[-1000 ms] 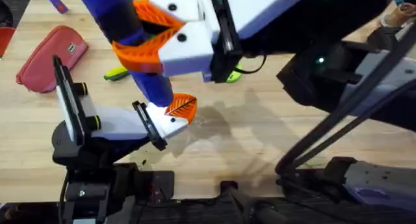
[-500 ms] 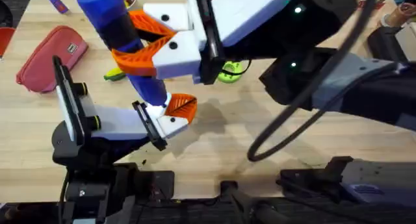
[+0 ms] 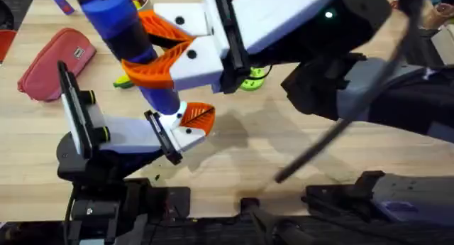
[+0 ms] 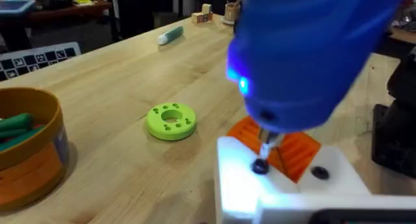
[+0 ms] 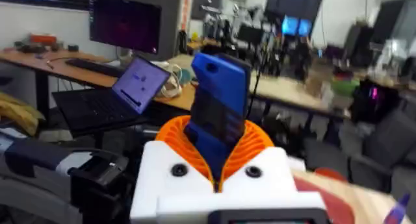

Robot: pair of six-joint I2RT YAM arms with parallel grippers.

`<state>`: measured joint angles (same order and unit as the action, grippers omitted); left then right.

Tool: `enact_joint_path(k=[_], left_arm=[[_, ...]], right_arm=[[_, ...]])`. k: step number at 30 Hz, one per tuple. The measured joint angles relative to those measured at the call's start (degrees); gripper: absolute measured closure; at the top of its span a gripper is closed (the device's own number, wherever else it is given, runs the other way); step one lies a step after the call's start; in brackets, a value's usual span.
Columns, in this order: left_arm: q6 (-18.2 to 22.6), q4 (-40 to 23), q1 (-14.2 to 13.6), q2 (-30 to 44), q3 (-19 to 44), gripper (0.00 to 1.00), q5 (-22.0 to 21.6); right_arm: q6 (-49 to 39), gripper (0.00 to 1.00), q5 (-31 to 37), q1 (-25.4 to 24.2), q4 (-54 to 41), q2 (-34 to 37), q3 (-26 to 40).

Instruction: Pick up the gripper from the table and insert it into the empty holder that is missing its gripper. Then pick up a screw, insert it into the mounting hole, and use the screwdriver to tighten it. Finally, clean up the table by picking up the vegetable and placing it into the bucket.

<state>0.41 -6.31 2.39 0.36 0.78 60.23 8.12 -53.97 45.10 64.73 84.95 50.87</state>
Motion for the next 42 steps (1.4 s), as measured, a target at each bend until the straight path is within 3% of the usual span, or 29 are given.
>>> enact_joint_path(k=[13,42], left_arm=[[0.0,0.0,0.0,0.0,0.0,0.983,0.0],[0.0,0.0,0.0,0.0,0.0,0.983,0.0]], right_arm=[[0.44,0.977,-5.47,-1.92,2.58,-0.02,0.0],[0.44,0.977,-5.31,-1.4,0.3,-0.02,0.0]])
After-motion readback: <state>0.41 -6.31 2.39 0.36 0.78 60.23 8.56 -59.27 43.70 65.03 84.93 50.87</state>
